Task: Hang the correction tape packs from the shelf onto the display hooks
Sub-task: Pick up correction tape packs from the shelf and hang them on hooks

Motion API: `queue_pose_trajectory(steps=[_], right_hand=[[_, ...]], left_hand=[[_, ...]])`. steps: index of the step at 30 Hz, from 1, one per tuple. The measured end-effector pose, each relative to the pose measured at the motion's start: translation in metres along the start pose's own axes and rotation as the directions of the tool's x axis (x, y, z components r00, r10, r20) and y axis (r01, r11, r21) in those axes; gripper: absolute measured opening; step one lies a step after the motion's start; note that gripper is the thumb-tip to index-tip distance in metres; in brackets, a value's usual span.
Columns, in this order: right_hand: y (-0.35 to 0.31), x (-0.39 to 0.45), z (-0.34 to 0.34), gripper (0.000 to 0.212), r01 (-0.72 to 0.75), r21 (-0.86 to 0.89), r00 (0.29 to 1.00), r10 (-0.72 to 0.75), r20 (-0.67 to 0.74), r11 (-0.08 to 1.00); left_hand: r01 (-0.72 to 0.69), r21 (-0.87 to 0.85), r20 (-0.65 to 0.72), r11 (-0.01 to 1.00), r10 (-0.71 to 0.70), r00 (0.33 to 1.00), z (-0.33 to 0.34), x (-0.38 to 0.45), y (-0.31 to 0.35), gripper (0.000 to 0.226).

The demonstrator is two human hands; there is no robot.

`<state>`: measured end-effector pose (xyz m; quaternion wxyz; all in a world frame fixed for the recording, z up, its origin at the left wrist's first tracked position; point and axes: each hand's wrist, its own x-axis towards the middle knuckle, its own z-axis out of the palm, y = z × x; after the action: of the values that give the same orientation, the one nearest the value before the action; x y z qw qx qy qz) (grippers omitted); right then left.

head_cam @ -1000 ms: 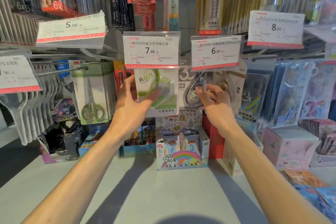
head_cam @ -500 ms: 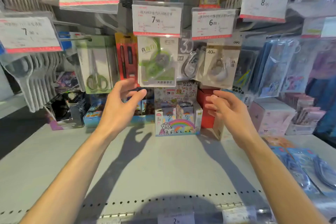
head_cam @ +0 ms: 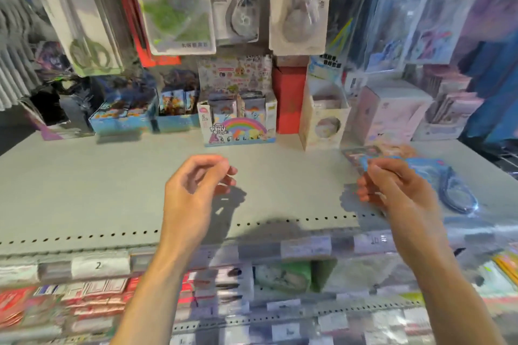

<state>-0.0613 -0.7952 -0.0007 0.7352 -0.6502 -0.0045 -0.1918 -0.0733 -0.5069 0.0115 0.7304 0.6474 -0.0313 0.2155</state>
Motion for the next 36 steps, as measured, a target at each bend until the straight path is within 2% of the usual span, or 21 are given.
queue_pose_trajectory(steps=[3,7,10,12,18,22,25,28,31,33,35,36], right_hand=[[0.0,0.016,-0.039,0.013,0.006,0.04,1.0,-0.007,0.025,0.999],[-0.002,0.055,-0.102,0.016,0.004,0.011,0.994,-0.005,0.106,1.0],[-0.005,0.085,-0.149,0.014,-0.001,-0.029,0.988,0.005,0.157,1.0],[-0.003,0.104,-0.179,0.015,0.003,-0.052,0.986,0.006,0.168,0.999],[0.012,0.155,-0.243,0.009,-0.015,-0.303,0.963,0.095,0.253,0.953],[0.028,0.182,-0.257,0.006,-0.008,-0.513,0.938,0.184,0.292,0.858],[0.037,0.196,-0.255,0.006,0.044,-0.648,0.915,0.23,0.332,0.76],[0.041,0.206,-0.247,0.01,0.107,-0.731,0.887,0.267,0.377,0.674],[0.045,0.21,-0.239,0.009,0.077,-0.716,0.885,0.283,0.37,0.694],[0.046,0.213,-0.237,0.012,-0.019,-0.674,0.886,0.325,0.331,0.738],[0.043,0.213,-0.236,0.011,-0.181,-0.536,0.864,0.394,0.314,0.825],[0.04,0.214,-0.236,0.011,-0.247,-0.447,0.852,0.413,0.321,0.859]], left_hand=[[0.019,-0.01,-0.024,1.0,-0.019,1.0,0.052,-0.014,-0.015,0.01],[0.018,-0.032,-0.046,0.999,-0.02,0.999,0.134,-0.026,-0.028,0.009],[0.025,-0.035,-0.014,0.999,-0.025,1.0,0.194,-0.032,-0.032,0.005],[0.025,-0.022,0.015,0.999,-0.024,1.0,0.228,-0.034,-0.034,0.011],[0.089,0.133,0.113,0.987,-0.104,0.988,0.285,-0.026,-0.052,0.007],[0.122,0.252,0.202,0.96,-0.175,0.964,0.31,-0.006,-0.064,0.006],[-0.002,0.457,0.293,0.89,-0.148,0.945,0.327,0.014,-0.077,0.009],[-0.178,0.622,0.4,0.763,-0.114,0.909,0.344,0.032,-0.086,0.004],[-0.325,0.728,0.504,0.604,-0.149,0.851,0.355,0.045,-0.096,0.016],[-0.379,0.759,0.541,0.53,-0.187,0.82,0.357,0.05,-0.1,0.021],[-0.376,0.754,0.547,0.539,-0.198,0.813,0.358,0.052,-0.1,0.022],[-0.35,0.738,0.54,0.577,-0.194,0.819,0.359,0.052,-0.099,0.02]])
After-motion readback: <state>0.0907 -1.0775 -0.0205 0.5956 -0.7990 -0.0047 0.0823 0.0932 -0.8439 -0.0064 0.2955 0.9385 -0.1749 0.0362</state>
